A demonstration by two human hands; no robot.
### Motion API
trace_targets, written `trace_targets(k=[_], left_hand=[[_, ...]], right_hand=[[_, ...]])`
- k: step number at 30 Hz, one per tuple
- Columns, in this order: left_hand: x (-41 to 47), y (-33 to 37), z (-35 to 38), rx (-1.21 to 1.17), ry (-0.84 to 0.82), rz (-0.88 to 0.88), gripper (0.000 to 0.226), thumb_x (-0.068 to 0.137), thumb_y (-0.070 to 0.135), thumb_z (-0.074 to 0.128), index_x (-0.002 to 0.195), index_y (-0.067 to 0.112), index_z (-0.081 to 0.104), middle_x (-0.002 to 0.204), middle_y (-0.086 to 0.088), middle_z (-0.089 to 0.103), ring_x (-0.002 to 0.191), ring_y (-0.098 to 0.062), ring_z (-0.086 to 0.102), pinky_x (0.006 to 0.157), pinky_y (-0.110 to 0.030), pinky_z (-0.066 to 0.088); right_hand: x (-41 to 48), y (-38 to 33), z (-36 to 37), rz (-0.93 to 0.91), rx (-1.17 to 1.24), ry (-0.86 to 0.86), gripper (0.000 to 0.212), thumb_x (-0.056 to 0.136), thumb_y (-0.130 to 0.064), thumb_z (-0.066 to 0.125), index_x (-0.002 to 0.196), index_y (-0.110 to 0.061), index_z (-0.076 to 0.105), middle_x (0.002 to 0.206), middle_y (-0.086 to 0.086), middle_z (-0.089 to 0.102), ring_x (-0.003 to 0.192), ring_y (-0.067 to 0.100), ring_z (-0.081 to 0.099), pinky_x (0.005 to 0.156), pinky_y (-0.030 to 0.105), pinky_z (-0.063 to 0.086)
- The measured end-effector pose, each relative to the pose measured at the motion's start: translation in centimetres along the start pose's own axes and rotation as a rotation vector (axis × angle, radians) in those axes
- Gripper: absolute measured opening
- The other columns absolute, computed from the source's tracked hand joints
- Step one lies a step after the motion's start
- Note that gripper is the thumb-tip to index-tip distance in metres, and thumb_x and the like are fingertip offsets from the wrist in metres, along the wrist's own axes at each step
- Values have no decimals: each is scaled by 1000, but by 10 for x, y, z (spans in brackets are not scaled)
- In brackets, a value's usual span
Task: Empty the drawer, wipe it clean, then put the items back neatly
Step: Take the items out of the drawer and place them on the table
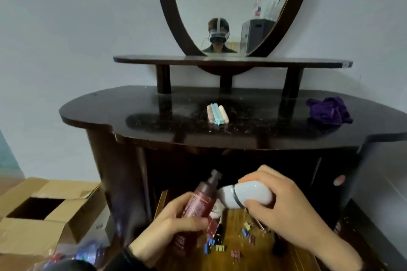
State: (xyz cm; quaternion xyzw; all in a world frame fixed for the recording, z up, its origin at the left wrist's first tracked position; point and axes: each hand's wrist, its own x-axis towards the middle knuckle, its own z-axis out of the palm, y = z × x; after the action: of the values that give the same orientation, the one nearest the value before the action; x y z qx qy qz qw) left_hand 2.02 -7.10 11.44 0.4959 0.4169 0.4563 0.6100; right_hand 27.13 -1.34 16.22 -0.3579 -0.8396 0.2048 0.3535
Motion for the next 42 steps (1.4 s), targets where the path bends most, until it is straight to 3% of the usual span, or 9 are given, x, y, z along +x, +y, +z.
trace_targets(k=[5,9,12,16,21,24,32,39,42], left_hand=[[16,85,4,42,158,416,48,75,29,85,114,13,62,96,-17,66,80,-29,65,74,-35,56],[76,132,-8,74,388,558,32,76,31,81,103,23,65,101,-18,69,91,-25,69,79,-35,56],[132,148,-27,175,512,534,27,84,22,77,104,22,59,103,-13,68,95,-25,68,73,-29,56],[181,146,-59,382,557,457,28,90,20,71,106,24,49,107,-5,63,93,-14,65,57,-12,50],[210,138,-82,538,524,440,36,95,27,66,119,24,41,108,2,59,94,-9,61,55,-4,47],[220,136,-86,626,515,374,35,97,31,62,123,22,40,107,7,59,94,-4,60,57,-9,48],[218,133,-81,875,533,276,44,99,37,56,135,18,38,110,10,59,86,2,53,66,-14,38],[197,127,-74,1041,560,208,82,95,37,59,156,12,11,132,-8,63,113,-25,63,83,-27,42],[182,123,-65,1107,609,213,72,93,32,60,149,10,21,132,-13,58,114,-30,61,83,-29,43]], right_hand=[[63,-28,-38,-59,380,197,22,76,-22,71,97,-30,73,82,-15,70,70,2,65,57,10,46],[139,1,-39,114,324,352,14,82,-11,68,86,-24,70,58,-13,62,49,3,54,43,18,40],[181,31,-38,272,135,467,11,81,-21,66,91,-23,64,85,-2,67,70,17,65,58,33,53],[203,62,-34,278,-158,527,10,84,-24,64,90,-26,56,103,-5,53,72,8,54,54,25,36],[211,77,-14,271,-353,203,22,85,-30,68,100,-28,51,109,-8,44,77,15,57,61,30,47],[210,77,-11,184,-354,73,36,83,-46,68,112,-32,52,110,-14,43,84,9,57,64,25,43],[202,77,-14,128,-320,74,32,90,-37,62,122,-32,58,113,-17,50,95,7,59,78,27,53],[198,72,-17,152,-313,93,32,89,-43,62,119,-32,58,116,-14,53,91,6,58,78,32,53],[192,67,-17,195,-289,129,45,90,-46,62,131,-27,54,126,-10,51,96,11,60,79,32,50]])
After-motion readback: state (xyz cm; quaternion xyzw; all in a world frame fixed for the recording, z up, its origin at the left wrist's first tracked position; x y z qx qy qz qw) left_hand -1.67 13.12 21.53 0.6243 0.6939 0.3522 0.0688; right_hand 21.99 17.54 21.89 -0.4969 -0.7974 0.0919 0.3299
